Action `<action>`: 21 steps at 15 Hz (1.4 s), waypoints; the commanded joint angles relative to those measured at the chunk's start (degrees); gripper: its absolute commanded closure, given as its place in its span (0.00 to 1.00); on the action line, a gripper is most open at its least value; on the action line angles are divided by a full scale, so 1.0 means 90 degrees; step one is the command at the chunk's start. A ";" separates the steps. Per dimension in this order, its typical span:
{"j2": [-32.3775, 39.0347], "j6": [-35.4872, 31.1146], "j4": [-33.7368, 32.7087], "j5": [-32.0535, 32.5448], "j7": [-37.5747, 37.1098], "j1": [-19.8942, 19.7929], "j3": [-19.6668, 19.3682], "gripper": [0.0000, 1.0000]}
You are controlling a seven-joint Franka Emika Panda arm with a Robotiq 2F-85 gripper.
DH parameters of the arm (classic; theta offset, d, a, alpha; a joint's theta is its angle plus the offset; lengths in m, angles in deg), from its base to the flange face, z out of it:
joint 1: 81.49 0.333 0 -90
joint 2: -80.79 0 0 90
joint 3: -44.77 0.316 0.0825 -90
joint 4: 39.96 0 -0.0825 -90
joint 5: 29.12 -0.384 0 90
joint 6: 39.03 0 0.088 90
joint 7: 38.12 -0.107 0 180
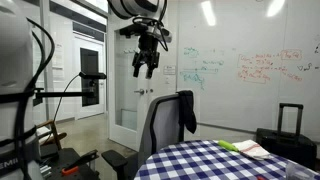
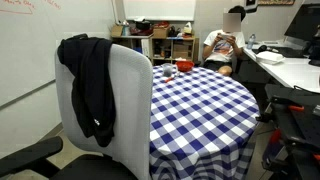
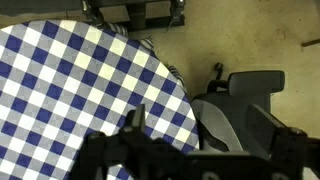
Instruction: Put the black clothing on the table.
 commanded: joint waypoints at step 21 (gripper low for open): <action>0.0791 -0.1610 -0.0823 -0.1307 -0.2187 -0.0521 -0.0113 0.00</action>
